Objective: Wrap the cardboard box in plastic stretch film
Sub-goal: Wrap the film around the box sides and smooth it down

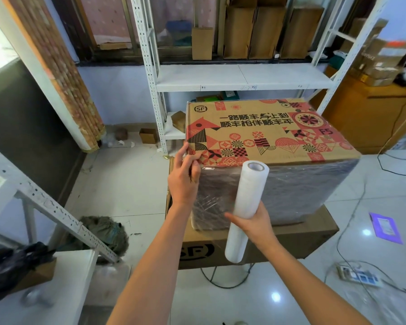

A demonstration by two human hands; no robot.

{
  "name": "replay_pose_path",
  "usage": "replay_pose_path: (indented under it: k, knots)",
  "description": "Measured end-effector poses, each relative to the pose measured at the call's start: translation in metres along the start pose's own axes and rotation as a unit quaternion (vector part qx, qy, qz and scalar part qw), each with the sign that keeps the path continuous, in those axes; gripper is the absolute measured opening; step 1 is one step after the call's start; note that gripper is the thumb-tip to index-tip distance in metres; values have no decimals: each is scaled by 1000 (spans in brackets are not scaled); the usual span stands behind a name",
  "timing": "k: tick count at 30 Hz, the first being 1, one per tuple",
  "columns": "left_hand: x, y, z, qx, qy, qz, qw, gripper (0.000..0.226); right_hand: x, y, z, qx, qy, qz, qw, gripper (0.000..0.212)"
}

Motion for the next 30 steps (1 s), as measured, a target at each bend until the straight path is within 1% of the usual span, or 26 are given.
replay_pose_path:
  k: [2,3,6,8,10,14,18,20,22,23,24,25,26,27,28,29,30]
  knots:
    - [0,-1,-1,3,-7,2,1000,46,1,-3,5,1,4,30,1000,85]
    - [-1,-2,-1,2,-8,6,1000,45,1,-4,7,-3,0,31,1000,83]
    - [-3,-2,-3,-5,-11,7,1000,43,-5,-5,13,-11,-42,-3,999,71]
    - [-3,-2,-3,1,-7,4,1000,41,-9,-6,18,-19,-58,-20,998,68]
    - [-3,-2,-2,5,0,1,1000,36,-12,-10,20,-32,-60,-15,998,68]
    - [-4,-2,-2,5,8,-10,1000,29,-21,-13,18,-56,-57,60,995,63]
    - [-8,-4,0,1,-12,-27,1000,24,-22,-5,13,-22,-45,149,988,67]
    - [-9,-4,6,-7,-28,-30,999,23,-19,1,13,-15,-52,175,983,68]
    - [-7,-8,13,-45,-70,-32,996,28,-19,5,14,-16,-61,181,981,70]
    - [-7,-13,16,-86,-117,-20,989,33,-20,7,15,-20,-62,181,981,71]
    - [-6,-22,18,-156,-181,11,971,41,-21,8,15,-24,-62,181,981,72]
    - [-3,-35,12,-247,-225,49,941,47,-23,9,16,-28,-63,182,981,73]
    - [1,-51,5,-358,-239,83,899,51,-25,9,16,-32,-65,184,980,74]
    - [8,-71,-3,-470,-211,99,852,54,-26,10,16,-36,-69,187,979,75]
    - [14,-92,-8,-567,-192,92,796,56,-27,10,15,-40,-74,187,979,77]
    - [23,-110,-10,-645,-208,86,731,57,-27,9,15,-43,-80,185,979,79]
    - [32,-121,-7,-701,-257,86,660,56,-27,9,14,-46,-86,181,979,80]
Point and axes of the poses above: each hand's wrist, its own y-axis towards the middle knuckle, its own x-axis out of the palm, z = x × y, the point moved 1 cm from there along y, towards the middle knuckle, and after that the axes turned 1 degree about -y, right-handed, at the moved point
